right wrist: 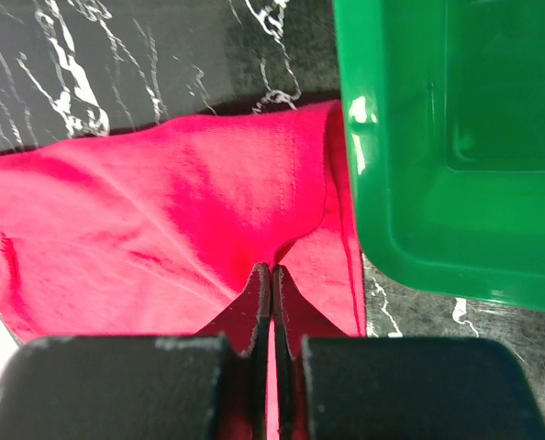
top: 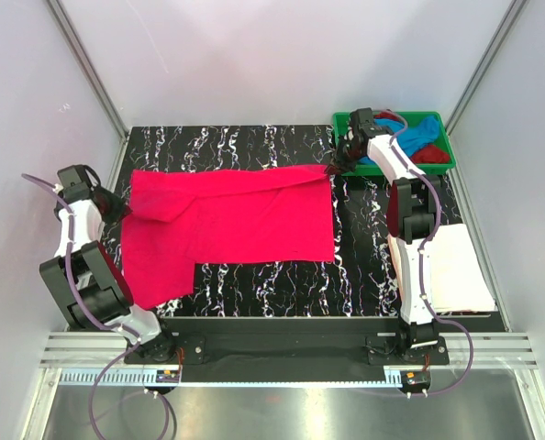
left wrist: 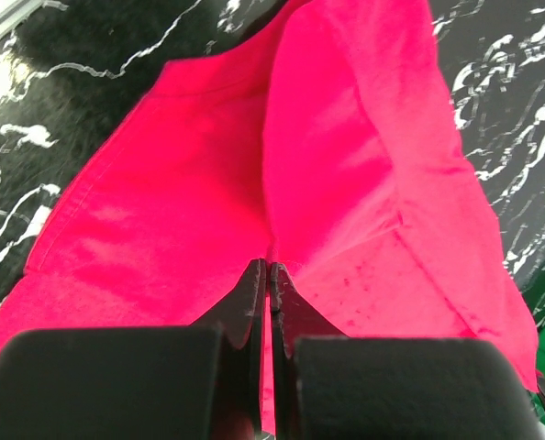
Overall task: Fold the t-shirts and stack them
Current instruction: Fold the tshirt
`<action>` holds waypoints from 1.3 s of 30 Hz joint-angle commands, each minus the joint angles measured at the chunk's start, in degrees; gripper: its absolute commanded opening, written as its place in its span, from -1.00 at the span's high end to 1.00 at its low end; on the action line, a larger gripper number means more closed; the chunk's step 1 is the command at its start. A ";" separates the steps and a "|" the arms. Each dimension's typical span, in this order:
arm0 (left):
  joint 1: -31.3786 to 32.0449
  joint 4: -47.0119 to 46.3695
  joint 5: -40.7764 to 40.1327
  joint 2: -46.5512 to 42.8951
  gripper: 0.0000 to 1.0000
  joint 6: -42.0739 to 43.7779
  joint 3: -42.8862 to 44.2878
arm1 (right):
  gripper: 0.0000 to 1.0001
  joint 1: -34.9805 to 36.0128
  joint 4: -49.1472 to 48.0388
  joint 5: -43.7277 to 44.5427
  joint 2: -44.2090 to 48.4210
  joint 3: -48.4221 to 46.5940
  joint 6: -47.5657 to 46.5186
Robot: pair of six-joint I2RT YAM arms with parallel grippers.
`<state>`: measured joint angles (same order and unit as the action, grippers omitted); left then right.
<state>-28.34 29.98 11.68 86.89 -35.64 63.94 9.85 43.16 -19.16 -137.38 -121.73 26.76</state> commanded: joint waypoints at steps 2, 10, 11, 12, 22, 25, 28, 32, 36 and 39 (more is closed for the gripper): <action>-0.49 -1.50 -2.72 -2.08 1.00 -0.40 -0.57 | 0.97 -0.27 0.96 0.09 4.14 0.97 -1.80; -0.58 -1.76 -3.33 -3.12 1.00 -0.83 -2.24 | 0.96 -0.27 1.67 0.70 3.53 0.80 -2.42; -0.58 -1.94 -3.68 -4.61 1.00 -1.01 -2.85 | 0.95 -0.27 1.67 0.70 3.26 0.71 -2.33; -0.58 -2.11 -4.55 -5.32 1.00 -1.27 -3.64 | 0.95 -0.27 1.67 0.79 3.17 0.53 -2.42; -1.55 0.52 -8.25 -7.00 1.00 -1.98 -3.30 | 0.93 0.08 2.90 0.61 0.98 -0.44 -2.77; -1.90 0.00 -7.82 -6.04 1.00 -1.98 -3.47 | 0.92 0.35 2.90 0.79 1.33 0.70 -3.03; -1.90 -0.53 -7.11 -4.20 1.00 -1.54 -3.12 | 0.92 0.96 2.81 1.05 1.68 2.02 -2.77; -1.90 0.00 -6.67 -1.55 1.00 -0.66 -1.28 | 0.91 1.75 2.55 1.67 2.29 3.78 -2.51; -1.90 0.17 -6.50 -0.41 0.96 -0.31 -1.54 | 0.89 2.54 2.55 2.63 3.00 4.83 -2.50; -1.90 0.61 -7.72 -0.32 0.36 0.13 -1.72 | 0.84 2.72 2.64 4.12 4.22 6.68 -2.85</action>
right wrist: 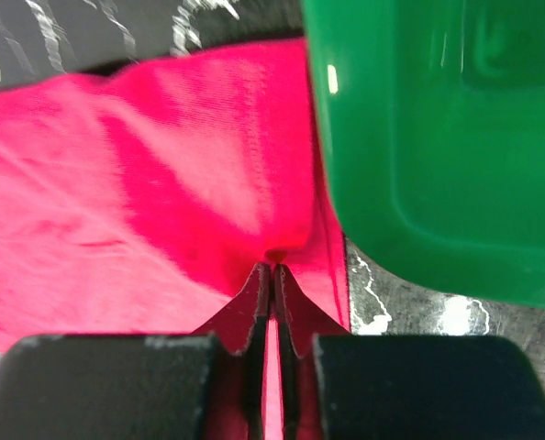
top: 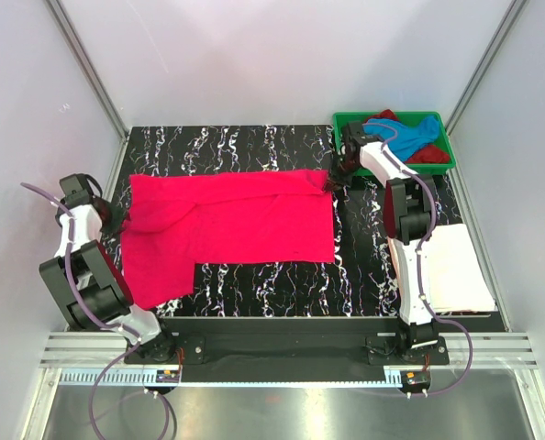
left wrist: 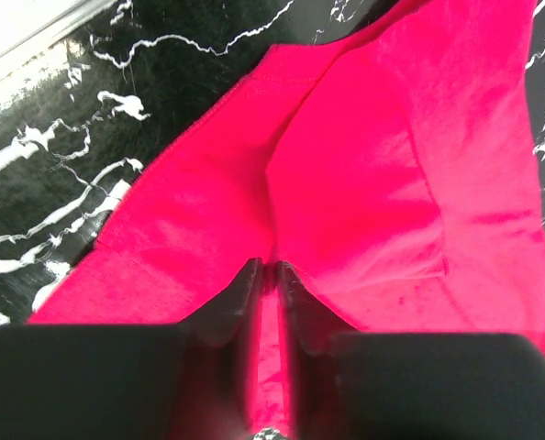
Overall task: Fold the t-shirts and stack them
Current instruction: Fold the tshirt
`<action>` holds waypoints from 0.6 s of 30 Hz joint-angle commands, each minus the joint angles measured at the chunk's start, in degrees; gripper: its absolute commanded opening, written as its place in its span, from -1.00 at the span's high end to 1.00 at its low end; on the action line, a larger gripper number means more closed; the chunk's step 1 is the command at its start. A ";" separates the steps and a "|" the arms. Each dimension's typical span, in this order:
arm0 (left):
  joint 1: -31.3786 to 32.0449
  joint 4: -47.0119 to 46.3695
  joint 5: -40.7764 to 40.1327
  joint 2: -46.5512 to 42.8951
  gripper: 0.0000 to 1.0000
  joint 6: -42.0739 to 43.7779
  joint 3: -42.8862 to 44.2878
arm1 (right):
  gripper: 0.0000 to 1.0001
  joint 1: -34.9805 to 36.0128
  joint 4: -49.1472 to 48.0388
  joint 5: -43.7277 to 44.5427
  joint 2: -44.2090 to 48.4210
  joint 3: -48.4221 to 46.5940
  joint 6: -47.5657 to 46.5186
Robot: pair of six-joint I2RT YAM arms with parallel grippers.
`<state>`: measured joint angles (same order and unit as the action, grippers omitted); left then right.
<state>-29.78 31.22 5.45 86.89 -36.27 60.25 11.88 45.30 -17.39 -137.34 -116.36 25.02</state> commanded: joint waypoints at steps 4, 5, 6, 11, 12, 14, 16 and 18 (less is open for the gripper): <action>-0.28 -3.18 -2.47 -3.57 -0.29 2.52 1.01 | 0.53 0.78 0.93 7.18 5.59 1.75 -3.39; -0.19 -3.88 -1.86 -3.92 -0.37 3.91 1.19 | 0.44 0.86 1.45 8.93 5.42 0.61 -4.53; -0.02 -4.76 -1.50 -3.75 -0.42 4.80 1.45 | 0.39 0.78 1.98 9.21 5.07 -0.79 -5.15; 2.09 -9.42 3.49 0.55 -0.52 10.16 5.84 | 0.10 0.95 1.03 6.33 1.99 -9.76 -6.82; 2.96 -11.17 4.29 3.00 -0.51 11.04 6.80 | 0.08 1.04 -0.29 5.88 1.64 -10.29 -6.73; 3.94 -12.15 4.22 5.64 -0.51 13.49 9.97 | 0.07 1.13 -1.70 5.61 0.50 -11.43 -6.65; 4.73 -13.38 3.78 8.99 -0.50 14.56 12.86 | 0.07 1.30 -2.32 6.05 -1.43 -13.79 -6.73; 5.43 -15.66 2.90 11.53 -0.49 16.49 14.10 | 0.09 1.30 -1.27 6.31 -4.06 -16.00 -7.08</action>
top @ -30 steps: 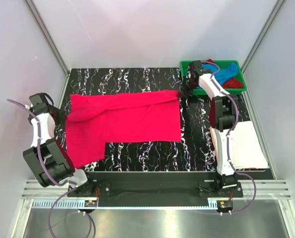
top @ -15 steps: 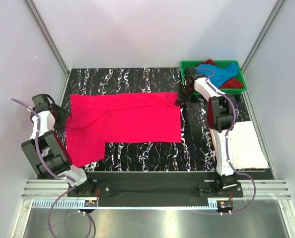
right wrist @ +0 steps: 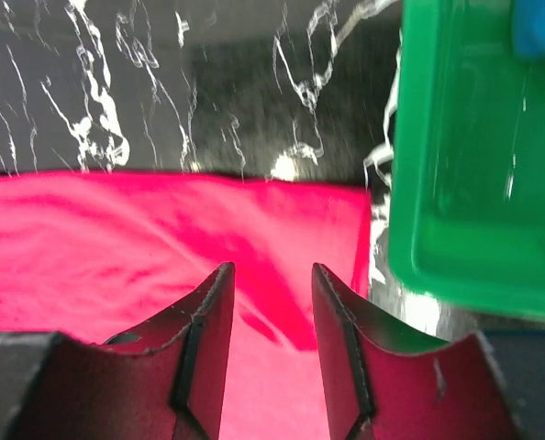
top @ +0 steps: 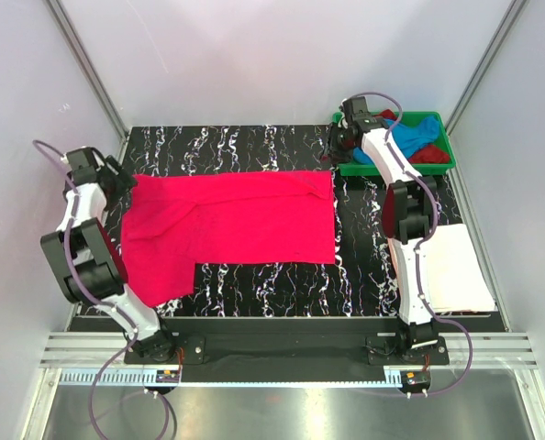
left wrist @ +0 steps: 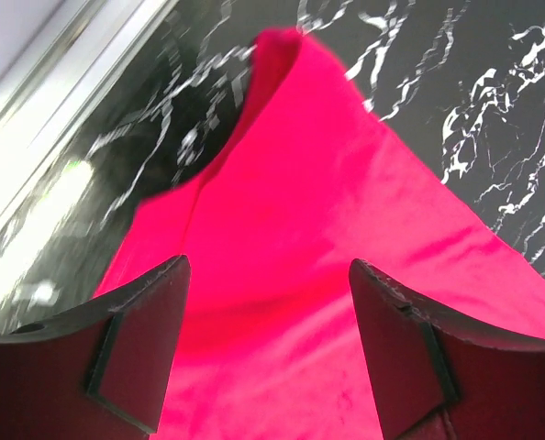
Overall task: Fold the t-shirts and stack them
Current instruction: Fold the tshirt
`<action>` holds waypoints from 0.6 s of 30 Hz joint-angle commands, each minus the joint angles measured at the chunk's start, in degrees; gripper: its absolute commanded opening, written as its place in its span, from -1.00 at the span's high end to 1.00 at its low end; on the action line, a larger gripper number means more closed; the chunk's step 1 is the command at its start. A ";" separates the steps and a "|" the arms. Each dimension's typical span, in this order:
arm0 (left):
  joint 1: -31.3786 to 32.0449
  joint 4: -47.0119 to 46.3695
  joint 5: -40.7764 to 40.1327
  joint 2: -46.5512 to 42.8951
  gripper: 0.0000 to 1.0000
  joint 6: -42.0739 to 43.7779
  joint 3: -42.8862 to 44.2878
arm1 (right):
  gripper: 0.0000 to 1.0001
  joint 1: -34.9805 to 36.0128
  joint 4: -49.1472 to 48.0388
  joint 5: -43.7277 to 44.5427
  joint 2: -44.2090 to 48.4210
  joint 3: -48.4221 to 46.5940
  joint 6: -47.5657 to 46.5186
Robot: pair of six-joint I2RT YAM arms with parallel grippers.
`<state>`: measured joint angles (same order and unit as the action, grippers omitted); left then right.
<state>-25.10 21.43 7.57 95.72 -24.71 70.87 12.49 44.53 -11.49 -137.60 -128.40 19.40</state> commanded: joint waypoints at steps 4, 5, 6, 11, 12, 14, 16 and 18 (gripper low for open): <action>1.46 -7.63 2.00 7.63 -0.42 7.74 8.56 | 0.11 1.04 1.52 2.43 -5.84 -7.66 -3.66; 1.63 -7.46 2.09 8.68 -0.41 8.62 9.45 | 0.11 1.04 1.52 3.22 -5.75 -7.40 -4.54; 1.64 -7.28 2.09 10.61 -0.37 8.80 11.03 | 0.11 1.04 1.26 3.49 -5.58 -6.96 -5.07; 1.81 -7.71 1.39 14.84 -0.29 8.98 13.85 | 0.11 1.13 1.52 4.80 -5.75 -6.34 -6.65; 1.81 -8.33 1.39 15.54 -0.26 9.24 14.03 | 0.11 1.13 1.52 4.89 -6.01 -6.42 -6.65; 1.81 -9.56 1.48 16.25 -0.22 9.68 14.21 | 0.12 1.22 1.78 5.07 -6.36 -6.86 -7.18; 1.81 -9.30 2.09 17.91 -0.14 10.29 15.87 | 0.11 1.22 1.96 5.33 -6.71 -6.87 -7.27; 1.81 -9.04 2.54 19.41 -0.10 10.30 17.19 | 0.11 1.22 1.87 5.51 -6.80 -6.78 -7.18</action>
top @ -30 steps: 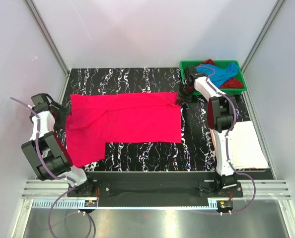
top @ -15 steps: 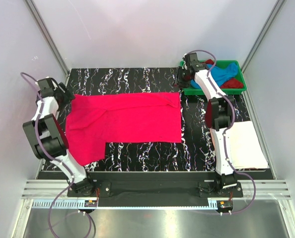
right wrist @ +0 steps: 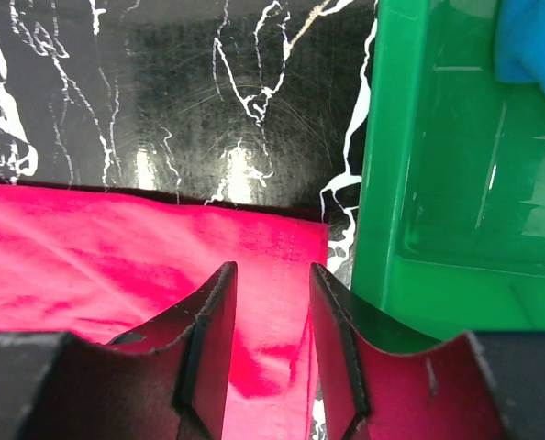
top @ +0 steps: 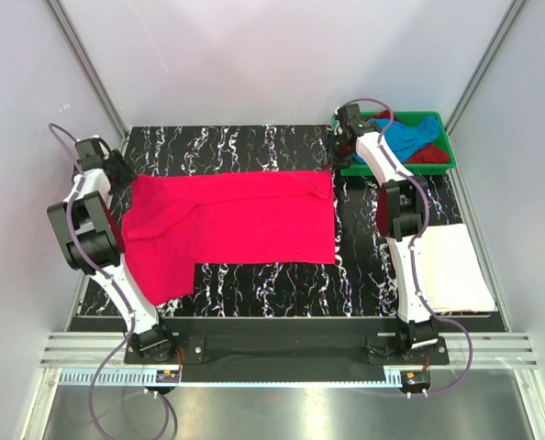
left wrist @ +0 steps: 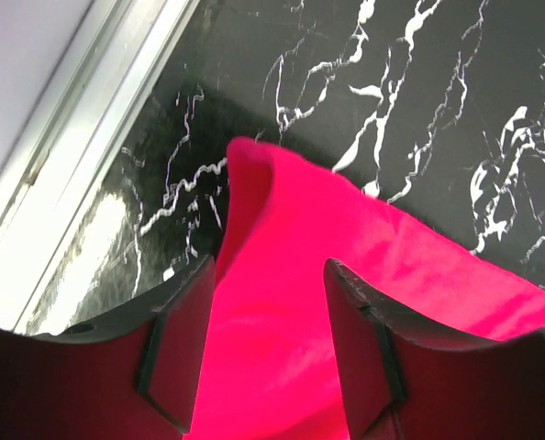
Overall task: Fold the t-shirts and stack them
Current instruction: Fold the tshirt
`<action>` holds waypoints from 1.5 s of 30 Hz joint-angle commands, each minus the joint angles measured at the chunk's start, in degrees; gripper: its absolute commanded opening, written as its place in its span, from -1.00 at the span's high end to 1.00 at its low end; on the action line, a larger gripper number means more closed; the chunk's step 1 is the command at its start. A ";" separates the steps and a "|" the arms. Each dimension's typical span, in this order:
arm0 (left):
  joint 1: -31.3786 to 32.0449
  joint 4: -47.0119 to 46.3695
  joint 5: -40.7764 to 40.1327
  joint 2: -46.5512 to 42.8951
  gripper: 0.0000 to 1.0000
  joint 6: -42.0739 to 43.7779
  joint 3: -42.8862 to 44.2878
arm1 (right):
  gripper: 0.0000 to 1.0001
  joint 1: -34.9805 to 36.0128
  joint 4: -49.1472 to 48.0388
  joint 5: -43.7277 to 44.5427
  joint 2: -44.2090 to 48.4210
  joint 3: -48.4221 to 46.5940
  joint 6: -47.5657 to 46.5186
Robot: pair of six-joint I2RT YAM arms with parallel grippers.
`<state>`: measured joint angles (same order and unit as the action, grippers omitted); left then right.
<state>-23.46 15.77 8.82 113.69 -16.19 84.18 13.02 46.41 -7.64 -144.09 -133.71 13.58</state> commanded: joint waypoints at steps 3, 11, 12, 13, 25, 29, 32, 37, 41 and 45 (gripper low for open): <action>0.17 -4.34 1.64 3.11 -0.05 1.24 5.02 | 0.13 0.78 -0.01 1.49 -0.40 -1.38 -1.28; 0.09 -5.75 2.16 6.72 0.10 0.10 7.84 | 0.15 0.78 0.17 1.58 -0.84 -1.82 -1.54; 0.08 -5.75 2.25 6.81 0.16 0.01 8.36 | 0.15 0.78 0.26 1.66 -0.93 -1.99 -1.46; 0.08 -5.84 2.43 7.07 0.19 -0.25 8.63 | 0.15 0.78 0.26 1.58 -0.93 -1.99 -1.54; 0.17 -3.47 5.15 9.45 0.39 -3.06 11.18 | 0.18 0.87 0.43 1.49 -1.37 -2.96 -0.84; 0.09 -3.11 6.21 9.80 0.34 -3.94 11.35 | 0.18 0.96 0.26 1.40 -1.37 -2.43 -0.23; 0.08 -2.85 7.09 10.24 0.48 -4.56 12.15 | 0.18 1.05 0.26 1.31 -1.28 -2.08 0.21; -0.35 -0.31 3.24 10.50 0.97 -4.47 13.55 | 0.19 1.13 0.61 3.15 -1.37 -1.82 0.83; -0.97 -0.56 -0.29 8.92 1.00 -4.21 12.41 | 0.18 1.13 0.35 3.68 -1.37 -1.12 1.44; -1.85 -0.39 -0.03 9.53 1.00 -4.38 12.94 | 0.19 1.14 0.26 3.42 -2.15 -1.90 2.06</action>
<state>-24.32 16.58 10.66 124.27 -20.67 94.80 13.63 46.59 -5.48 -145.47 -134.23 14.72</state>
